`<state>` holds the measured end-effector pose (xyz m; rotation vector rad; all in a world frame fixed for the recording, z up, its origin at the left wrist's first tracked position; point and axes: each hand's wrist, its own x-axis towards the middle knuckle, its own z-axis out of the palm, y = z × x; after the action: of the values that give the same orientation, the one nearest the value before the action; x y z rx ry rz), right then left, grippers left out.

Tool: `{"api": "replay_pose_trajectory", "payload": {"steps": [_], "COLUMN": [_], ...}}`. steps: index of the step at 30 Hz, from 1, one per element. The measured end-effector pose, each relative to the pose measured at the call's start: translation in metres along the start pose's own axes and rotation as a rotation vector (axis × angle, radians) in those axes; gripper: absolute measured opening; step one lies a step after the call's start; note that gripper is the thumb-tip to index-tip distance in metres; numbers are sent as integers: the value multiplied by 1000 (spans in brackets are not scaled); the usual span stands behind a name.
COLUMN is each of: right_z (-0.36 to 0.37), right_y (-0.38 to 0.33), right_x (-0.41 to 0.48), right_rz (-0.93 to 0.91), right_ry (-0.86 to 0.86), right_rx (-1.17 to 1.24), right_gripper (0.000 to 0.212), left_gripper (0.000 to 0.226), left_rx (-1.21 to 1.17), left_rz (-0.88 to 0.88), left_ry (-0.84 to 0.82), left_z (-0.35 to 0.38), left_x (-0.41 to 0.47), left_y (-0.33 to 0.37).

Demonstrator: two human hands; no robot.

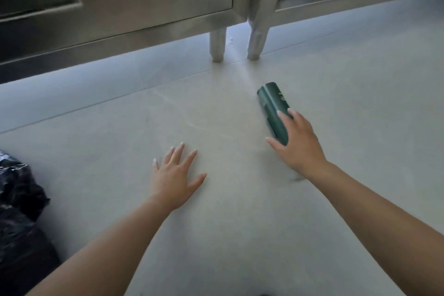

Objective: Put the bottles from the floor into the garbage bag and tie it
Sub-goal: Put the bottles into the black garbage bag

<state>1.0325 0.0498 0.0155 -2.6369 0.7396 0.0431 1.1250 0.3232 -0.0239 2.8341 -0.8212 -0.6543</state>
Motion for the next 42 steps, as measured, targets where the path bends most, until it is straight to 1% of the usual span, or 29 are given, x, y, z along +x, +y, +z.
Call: {"api": "replay_pose_trajectory", "payload": {"steps": [5,10,13,17,22,25,27,30,34,38,42], "right_z": [11,14,22,39,48,51,55,60,57,39,14], "right_y": [21,21,8,-14,-35,-51,-67,-99,-155,-223,-298], "right_x": [19,19,7,-9,-13,-17,-23,-29,-33,-38,-52], "right_rz": [79,64,-18,-111,-84,-64,-59,-77,-161,-353,-584], "right_ry": [-32,-21,-51,-73,-48,-86,-127,-180,-225,-248,-268], "right_rx": [37,153,192,166,212,328,403,486,558,515,496], "right_gripper": [73,74,73,74,74,73,73,74,72,70,68], "left_gripper": [80,82,82,81,79,76,73,69,68,67,65], "left_rx": [33,34,24,24,41,39,-31,-185,-212,-124,-44], "left_rz": [-55,-53,-55,-44,32,53,34,-62,-87,-63,-71], "left_ry": [-61,-49,-36,-55,-104,-131,-132,-20,130,248,380], "left_z": [18,27,29,28,20,19,12,-12,-58,-114,-167], "left_x": [4,2,2,2,-9,-26,-36,-47,-71,-112,-169], "left_y": [-4,-6,-6,-9,-21,-32,-41,-60,-101,-149,-197]}}
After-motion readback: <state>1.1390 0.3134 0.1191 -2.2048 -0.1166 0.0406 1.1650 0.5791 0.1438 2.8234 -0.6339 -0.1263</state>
